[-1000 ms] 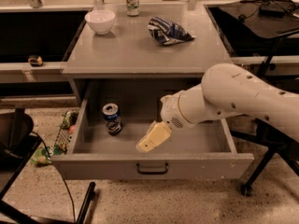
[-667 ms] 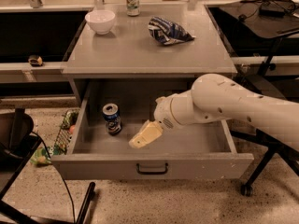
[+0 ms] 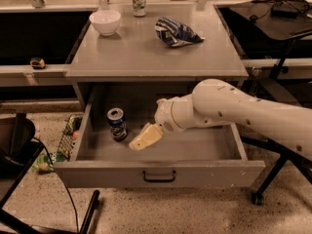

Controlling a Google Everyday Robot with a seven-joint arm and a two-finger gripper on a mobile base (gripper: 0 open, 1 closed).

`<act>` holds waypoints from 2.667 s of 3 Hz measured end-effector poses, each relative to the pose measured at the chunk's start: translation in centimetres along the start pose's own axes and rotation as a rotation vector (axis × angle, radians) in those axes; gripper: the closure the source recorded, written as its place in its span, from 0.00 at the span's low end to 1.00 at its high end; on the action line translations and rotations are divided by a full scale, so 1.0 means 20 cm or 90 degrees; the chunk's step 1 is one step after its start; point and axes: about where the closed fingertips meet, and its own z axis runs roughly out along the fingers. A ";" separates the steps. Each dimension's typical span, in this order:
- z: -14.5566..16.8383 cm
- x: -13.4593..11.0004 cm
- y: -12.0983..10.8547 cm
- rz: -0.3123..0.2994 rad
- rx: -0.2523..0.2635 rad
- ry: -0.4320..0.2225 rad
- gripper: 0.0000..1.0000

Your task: Pick pepsi can from top drawer and place on counter

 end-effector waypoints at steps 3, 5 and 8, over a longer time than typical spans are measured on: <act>0.46 -0.11 -0.11 0.005 -0.016 -0.078 0.00; 0.60 -0.18 -0.15 0.003 -0.008 -0.107 0.18; 0.45 -0.36 -0.04 -0.050 -0.010 -0.174 0.88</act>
Offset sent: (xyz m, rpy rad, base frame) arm 0.0700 0.0695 -0.0497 0.1511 -0.0352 0.0065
